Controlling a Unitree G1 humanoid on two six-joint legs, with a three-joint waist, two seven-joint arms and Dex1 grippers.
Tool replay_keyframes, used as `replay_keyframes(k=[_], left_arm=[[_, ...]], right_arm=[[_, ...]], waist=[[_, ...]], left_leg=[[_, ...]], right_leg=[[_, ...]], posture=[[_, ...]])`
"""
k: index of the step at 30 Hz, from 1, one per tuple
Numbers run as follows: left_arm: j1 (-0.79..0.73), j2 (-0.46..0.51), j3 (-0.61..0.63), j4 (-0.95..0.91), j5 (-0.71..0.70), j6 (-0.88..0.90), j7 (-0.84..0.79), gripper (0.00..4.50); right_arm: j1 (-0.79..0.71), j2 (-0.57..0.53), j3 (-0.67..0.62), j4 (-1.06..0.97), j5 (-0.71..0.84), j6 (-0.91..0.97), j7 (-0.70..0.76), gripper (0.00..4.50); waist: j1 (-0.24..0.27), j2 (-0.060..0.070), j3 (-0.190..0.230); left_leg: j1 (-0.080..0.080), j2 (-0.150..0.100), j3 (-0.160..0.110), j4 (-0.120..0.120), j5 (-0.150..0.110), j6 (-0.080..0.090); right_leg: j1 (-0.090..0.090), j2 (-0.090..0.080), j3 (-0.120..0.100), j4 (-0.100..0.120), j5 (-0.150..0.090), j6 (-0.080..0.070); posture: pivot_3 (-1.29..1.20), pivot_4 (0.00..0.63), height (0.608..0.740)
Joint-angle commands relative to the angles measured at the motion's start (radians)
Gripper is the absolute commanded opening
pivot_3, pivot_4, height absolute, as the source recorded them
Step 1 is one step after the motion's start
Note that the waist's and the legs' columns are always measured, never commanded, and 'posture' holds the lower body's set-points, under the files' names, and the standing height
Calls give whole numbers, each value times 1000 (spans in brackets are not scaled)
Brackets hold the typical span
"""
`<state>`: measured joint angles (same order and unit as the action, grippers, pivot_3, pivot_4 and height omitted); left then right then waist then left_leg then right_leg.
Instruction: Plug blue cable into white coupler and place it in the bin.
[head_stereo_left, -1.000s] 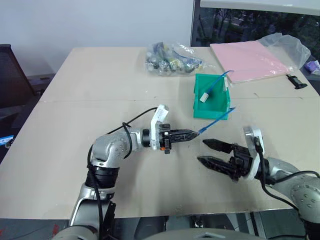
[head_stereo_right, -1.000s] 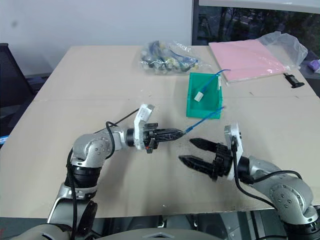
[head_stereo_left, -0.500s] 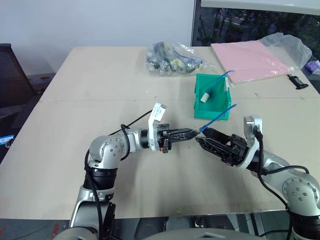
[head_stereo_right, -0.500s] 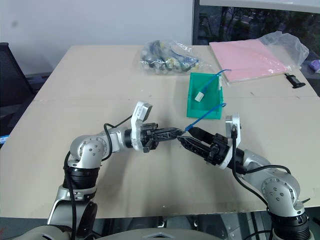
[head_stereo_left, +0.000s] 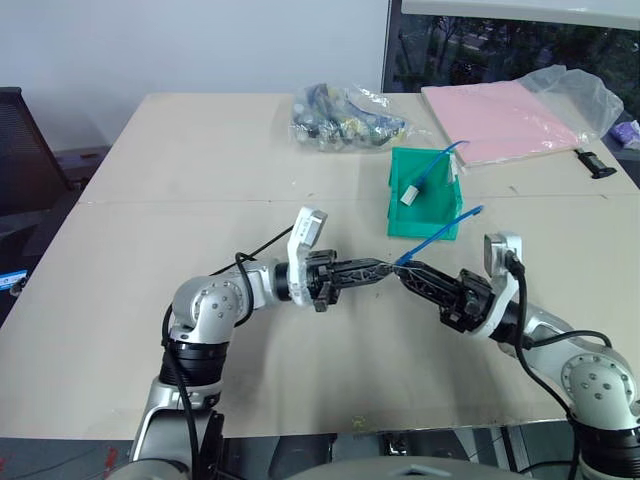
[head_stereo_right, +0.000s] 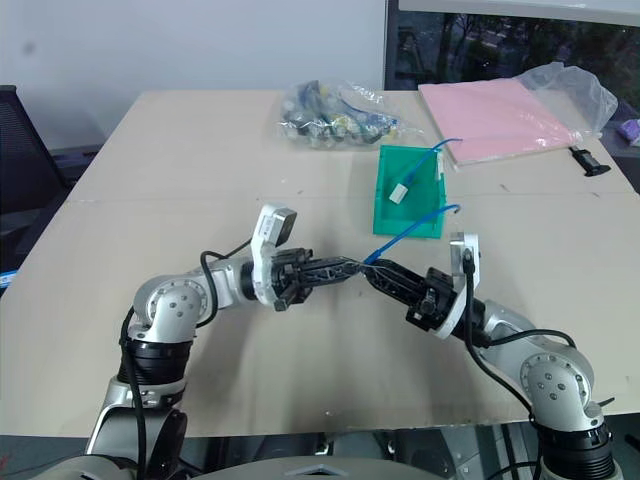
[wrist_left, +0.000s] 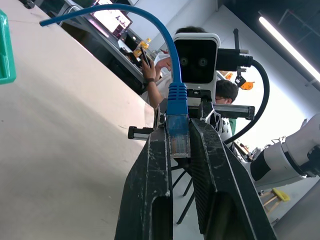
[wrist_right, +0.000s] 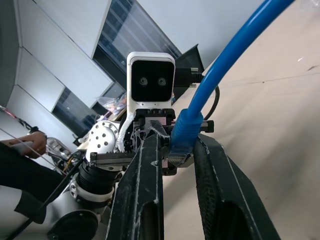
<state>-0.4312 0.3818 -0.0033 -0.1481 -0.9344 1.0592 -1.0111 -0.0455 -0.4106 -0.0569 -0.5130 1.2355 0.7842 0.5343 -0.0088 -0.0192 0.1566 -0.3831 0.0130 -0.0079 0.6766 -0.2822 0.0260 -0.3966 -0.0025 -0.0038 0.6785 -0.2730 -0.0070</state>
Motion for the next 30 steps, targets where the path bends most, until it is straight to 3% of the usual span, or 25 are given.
replay_keyframes(k=[1,22,30], left_arm=[[17,13,-37,-25,15,-4,4,0],[53,20,-77,-43,9,-55,-3,0],[50,19,-81,-51,7,-66,2,0]], right_arm=[[-32,31,-14,-47,101,-8,-22,133],[-27,92,-21,-4,590,-10,-267,30],[-21,78,6,-4,676,4,-323,9]], waist=[[0,0,0],[-1,0,0],[-2,0,0]], left_leg=[[0,0,0,0,0,0],[0,0,0,-1,0,0],[0,0,0,-1,0,0]], right_leg=[[0,0,0,0,0,0],[0,0,0,-1,0,0],[0,0,1,-1,0,0]], posture=[[0,150,740],[0,150,740],[0,150,740]])
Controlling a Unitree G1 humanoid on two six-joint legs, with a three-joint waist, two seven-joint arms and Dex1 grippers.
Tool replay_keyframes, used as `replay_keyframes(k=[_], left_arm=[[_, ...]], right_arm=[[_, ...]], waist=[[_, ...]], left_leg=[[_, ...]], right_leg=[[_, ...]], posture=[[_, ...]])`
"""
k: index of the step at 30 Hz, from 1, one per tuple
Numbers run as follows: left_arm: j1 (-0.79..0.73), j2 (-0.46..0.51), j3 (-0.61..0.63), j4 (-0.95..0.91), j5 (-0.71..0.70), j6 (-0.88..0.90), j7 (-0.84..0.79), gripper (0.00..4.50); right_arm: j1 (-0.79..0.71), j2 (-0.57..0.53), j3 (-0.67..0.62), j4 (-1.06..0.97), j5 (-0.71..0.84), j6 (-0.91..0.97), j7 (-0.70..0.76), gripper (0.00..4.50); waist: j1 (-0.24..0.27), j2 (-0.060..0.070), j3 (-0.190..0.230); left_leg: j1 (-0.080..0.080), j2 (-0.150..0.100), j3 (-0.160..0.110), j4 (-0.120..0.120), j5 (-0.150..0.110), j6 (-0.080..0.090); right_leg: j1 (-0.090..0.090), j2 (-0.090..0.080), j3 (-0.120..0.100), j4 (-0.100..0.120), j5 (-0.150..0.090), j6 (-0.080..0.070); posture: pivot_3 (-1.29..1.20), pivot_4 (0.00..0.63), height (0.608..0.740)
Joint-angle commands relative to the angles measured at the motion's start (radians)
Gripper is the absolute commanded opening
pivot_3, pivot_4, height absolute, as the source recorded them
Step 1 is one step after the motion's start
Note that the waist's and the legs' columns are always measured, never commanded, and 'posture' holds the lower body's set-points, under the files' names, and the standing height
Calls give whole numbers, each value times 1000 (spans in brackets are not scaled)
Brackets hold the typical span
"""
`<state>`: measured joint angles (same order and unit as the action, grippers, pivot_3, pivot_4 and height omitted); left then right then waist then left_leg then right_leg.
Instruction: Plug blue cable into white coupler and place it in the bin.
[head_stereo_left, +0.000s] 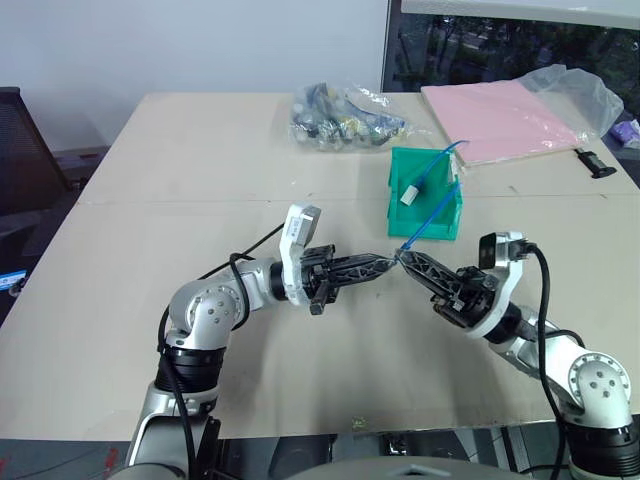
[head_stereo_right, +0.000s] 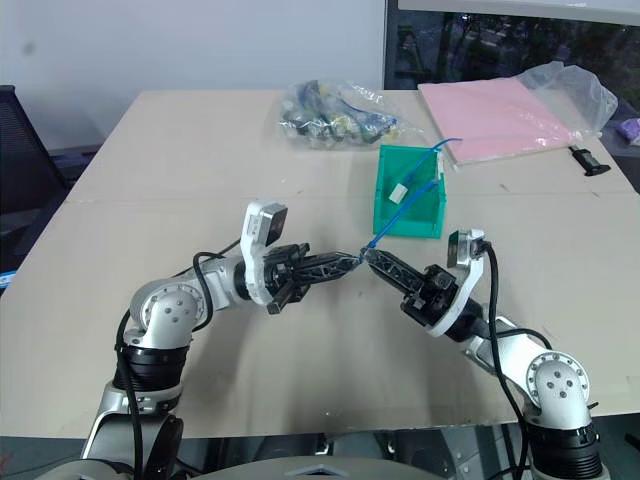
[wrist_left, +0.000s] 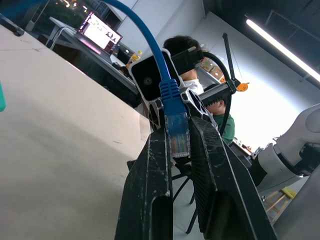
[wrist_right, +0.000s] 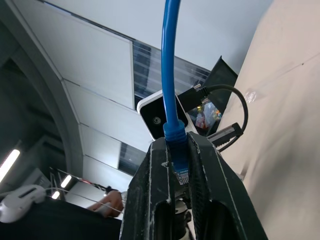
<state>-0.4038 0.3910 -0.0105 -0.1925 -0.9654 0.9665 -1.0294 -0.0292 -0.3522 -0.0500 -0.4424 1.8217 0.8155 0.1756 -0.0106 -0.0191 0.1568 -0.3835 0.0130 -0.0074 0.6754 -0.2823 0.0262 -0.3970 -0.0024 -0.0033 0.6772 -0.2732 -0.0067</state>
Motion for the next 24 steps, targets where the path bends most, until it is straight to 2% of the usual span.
replay_keyframes(k=[1,8,14,21,23,24], left_arm=[[21,9,-73,-5,37,27,21,0],[6,-20,-41,14,7,41,61,0],[10,-27,-31,6,-19,61,71,0],[7,-41,-9,11,-34,74,78,0],[13,-39,-6,2,-35,73,72,1006],[16,-34,-5,-6,-38,74,66,1215]], right_arm=[[-40,14,-4,-80,55,-23,54,9],[-67,-37,6,-93,-261,-40,197,9],[-108,-109,77,-100,-543,-65,345,9],[-129,-117,87,-74,-662,-90,434,9],[-134,-102,66,-62,-648,-88,430,0],[-138,-94,55,-57,-637,-86,425,0]], waist=[[0,0,0],[0,0,0],[0,0,0],[1,0,0],[1,0,0],[1,0,0]], left_leg=[[0,0,0,0,0,0],[0,0,0,0,0,0],[0,0,0,-2,0,0],[0,0,0,-3,0,0],[0,0,0,-3,0,0],[0,0,0,-3,0,0]], right_leg=[[0,0,0,0,0,0],[0,0,0,-1,-2,4],[0,0,0,-1,-2,4],[-1,0,0,-1,-1,2],[-1,0,0,-1,-1,2],[-1,0,0,-1,-1,2]], posture=[[0,150,740],[0,150,740],[0,150,740],[0,150,740],[0,150,740],[0,150,740]])
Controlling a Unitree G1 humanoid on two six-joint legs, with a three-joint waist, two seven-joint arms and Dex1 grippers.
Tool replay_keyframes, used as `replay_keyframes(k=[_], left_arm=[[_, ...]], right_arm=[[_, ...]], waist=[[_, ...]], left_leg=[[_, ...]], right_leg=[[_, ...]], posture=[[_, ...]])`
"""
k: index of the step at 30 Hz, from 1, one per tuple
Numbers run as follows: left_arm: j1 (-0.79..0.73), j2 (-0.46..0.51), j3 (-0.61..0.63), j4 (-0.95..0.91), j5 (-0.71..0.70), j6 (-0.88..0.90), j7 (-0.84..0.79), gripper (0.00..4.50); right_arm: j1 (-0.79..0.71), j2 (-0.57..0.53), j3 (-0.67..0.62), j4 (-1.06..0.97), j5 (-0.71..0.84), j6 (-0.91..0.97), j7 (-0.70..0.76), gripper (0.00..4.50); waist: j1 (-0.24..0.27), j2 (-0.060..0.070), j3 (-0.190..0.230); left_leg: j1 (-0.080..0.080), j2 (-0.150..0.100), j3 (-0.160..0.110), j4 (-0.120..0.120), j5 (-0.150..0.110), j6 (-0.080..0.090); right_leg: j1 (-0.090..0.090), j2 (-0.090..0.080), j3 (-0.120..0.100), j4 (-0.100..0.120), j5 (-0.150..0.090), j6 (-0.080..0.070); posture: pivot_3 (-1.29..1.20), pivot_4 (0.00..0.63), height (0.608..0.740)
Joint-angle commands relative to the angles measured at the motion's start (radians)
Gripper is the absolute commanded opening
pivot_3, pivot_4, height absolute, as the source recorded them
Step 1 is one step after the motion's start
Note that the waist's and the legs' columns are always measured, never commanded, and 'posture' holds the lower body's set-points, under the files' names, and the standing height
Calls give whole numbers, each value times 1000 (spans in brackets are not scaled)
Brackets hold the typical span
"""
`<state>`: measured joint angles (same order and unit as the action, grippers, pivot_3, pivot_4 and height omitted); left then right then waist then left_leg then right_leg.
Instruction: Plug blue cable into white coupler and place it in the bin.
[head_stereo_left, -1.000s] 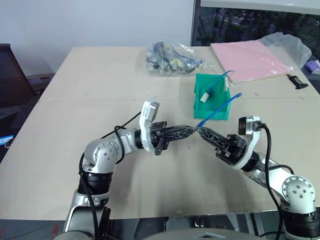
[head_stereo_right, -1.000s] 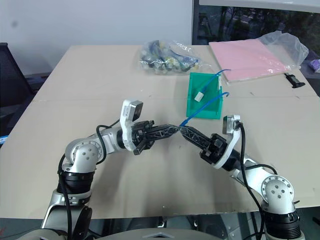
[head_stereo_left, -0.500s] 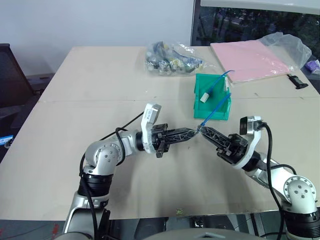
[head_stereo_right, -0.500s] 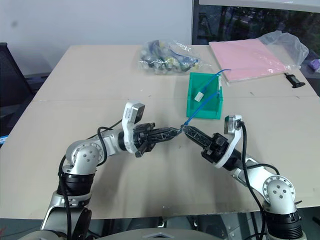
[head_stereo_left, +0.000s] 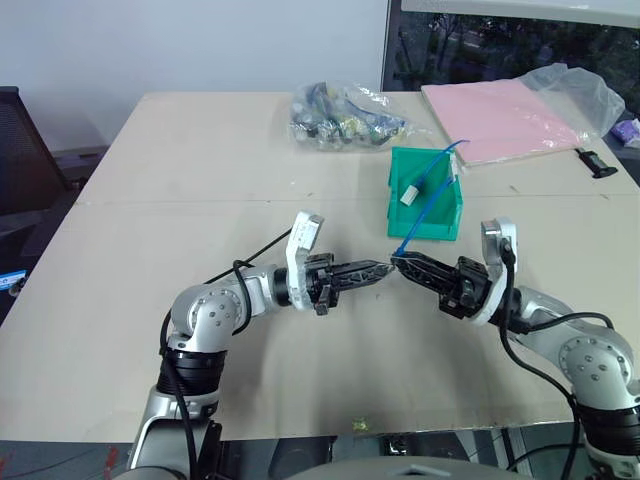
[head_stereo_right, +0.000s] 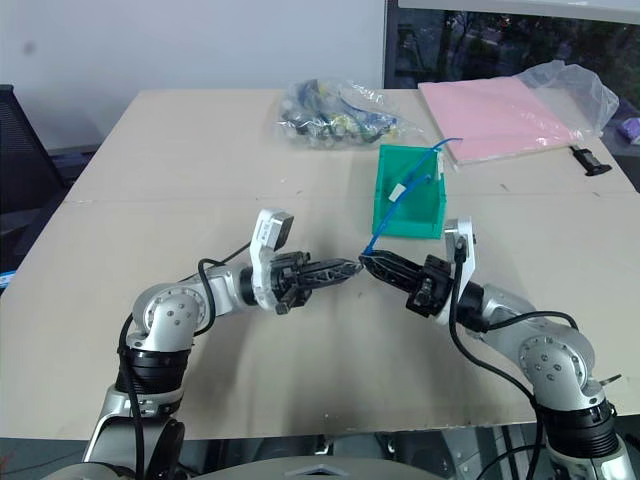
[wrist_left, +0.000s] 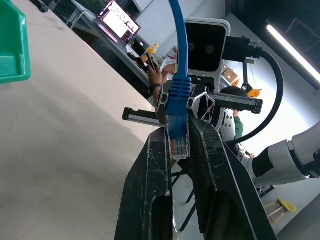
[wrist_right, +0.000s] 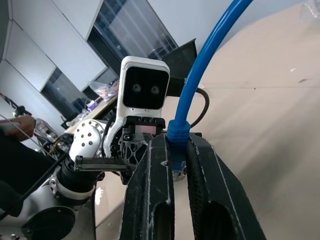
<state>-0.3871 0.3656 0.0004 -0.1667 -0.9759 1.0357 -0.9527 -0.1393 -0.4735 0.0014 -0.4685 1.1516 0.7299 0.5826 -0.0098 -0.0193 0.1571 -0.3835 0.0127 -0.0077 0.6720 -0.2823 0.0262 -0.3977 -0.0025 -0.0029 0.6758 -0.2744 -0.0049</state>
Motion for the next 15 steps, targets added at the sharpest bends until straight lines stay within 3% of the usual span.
replay_keyframes(k=[1,6,12,15], left_arm=[[5,-2,-15,-45,-27,3,-13,1630],[34,28,42,-157,-39,-20,48,4193],[116,92,193,-420,-93,-58,245,4193],[172,-13,290,-494,17,-180,519,4193]], right_arm=[[-32,39,-10,-23,46,0,9,0],[-39,54,-77,10,87,2,-10,0],[-51,36,-156,72,45,-37,10,0],[-64,41,-176,127,-19,-91,51,0]], waist=[[0,0,0],[0,-1,1],[-1,0,1],[3,0,1]], left_leg=[[0,0,0,0,0,0],[0,0,0,0,0,0],[0,0,0,-2,0,0],[0,0,0,-2,0,0]], right_leg=[[0,0,0,0,0,0],[0,-1,0,0,0,0],[0,-1,0,-1,0,0],[0,-1,0,-1,0,0]], posture=[[0,150,740],[0,150,740],[0,150,740],[0,150,740]])
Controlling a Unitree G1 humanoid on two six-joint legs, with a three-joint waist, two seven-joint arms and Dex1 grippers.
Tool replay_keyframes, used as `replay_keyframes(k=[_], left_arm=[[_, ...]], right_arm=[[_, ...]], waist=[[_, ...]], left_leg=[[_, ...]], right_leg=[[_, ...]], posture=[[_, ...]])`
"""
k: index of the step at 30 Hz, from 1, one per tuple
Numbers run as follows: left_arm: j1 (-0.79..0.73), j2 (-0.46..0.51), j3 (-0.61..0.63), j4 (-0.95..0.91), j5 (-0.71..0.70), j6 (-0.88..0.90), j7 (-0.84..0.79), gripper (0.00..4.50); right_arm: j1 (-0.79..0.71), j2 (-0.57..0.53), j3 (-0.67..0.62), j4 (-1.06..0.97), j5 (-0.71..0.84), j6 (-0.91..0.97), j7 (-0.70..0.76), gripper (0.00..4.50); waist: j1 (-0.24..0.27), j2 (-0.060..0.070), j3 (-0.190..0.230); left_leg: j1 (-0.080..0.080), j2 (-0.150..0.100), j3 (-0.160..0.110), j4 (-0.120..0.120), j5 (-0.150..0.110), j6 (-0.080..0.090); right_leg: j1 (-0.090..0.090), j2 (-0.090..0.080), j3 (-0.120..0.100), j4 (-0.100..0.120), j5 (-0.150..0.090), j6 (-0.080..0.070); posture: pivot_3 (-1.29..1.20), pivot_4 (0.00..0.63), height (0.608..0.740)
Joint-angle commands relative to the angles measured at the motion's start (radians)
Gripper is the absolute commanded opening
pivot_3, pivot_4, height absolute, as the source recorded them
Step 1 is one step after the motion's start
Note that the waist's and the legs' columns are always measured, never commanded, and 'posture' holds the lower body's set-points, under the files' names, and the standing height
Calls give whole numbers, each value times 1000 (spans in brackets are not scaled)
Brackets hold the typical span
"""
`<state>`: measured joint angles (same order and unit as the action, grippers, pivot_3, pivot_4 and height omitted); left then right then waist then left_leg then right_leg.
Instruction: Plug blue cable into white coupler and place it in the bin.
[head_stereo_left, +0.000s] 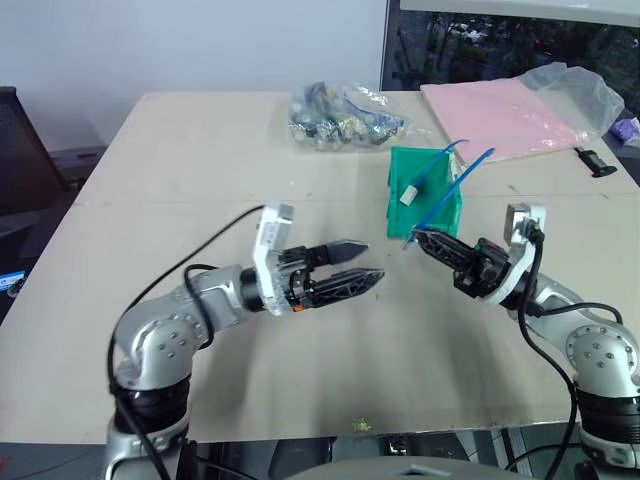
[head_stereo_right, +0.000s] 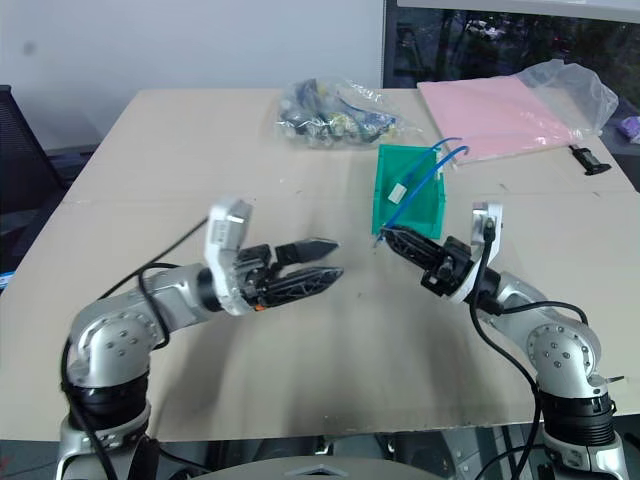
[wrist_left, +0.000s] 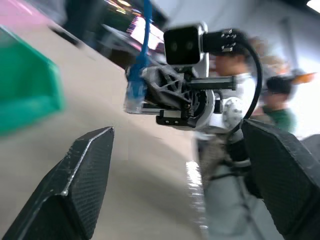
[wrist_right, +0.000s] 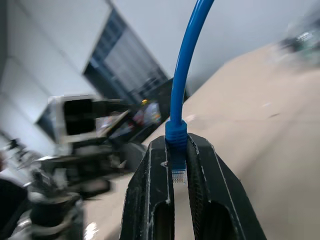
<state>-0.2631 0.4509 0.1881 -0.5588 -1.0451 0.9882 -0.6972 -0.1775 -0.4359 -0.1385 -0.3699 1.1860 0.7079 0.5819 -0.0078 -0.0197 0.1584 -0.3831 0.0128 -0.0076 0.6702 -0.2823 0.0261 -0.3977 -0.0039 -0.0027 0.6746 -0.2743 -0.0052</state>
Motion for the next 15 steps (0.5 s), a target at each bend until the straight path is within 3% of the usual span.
replay_keyframes(k=[1,5,8,12,15], left_arm=[[107,-127,136,-149,128,-170,331,4193],[411,-95,87,-360,476,-359,410,4193],[646,-184,98,-447,657,-434,577,4193],[905,-277,61,-488,839,-574,674,4193],[979,-342,64,-426,951,-625,743,4193]], right_arm=[[-28,5,-34,49,-85,-97,79,0],[-45,22,-22,111,-169,-176,158,0],[-54,22,18,147,-246,-213,215,0],[-65,31,38,182,-294,-230,260,0],[-79,49,44,211,-318,-242,274,0]], waist=[[1,0,0],[-7,0,1],[2,0,1],[5,0,1],[10,0,2]], left_leg=[[0,0,0,0,0,0],[2,0,3,-3,0,0],[0,0,3,-3,0,0],[0,0,3,-3,-1,1],[0,-1,4,-3,-1,2]], right_leg=[[0,0,0,-1,0,0],[0,0,4,-2,0,0],[-2,0,4,-3,0,0],[-1,-3,4,-4,0,0],[-1,-4,3,-6,0,-1]], posture=[[0,150,740],[0,150,740],[0,150,740],[0,150,740],[0,150,740]])
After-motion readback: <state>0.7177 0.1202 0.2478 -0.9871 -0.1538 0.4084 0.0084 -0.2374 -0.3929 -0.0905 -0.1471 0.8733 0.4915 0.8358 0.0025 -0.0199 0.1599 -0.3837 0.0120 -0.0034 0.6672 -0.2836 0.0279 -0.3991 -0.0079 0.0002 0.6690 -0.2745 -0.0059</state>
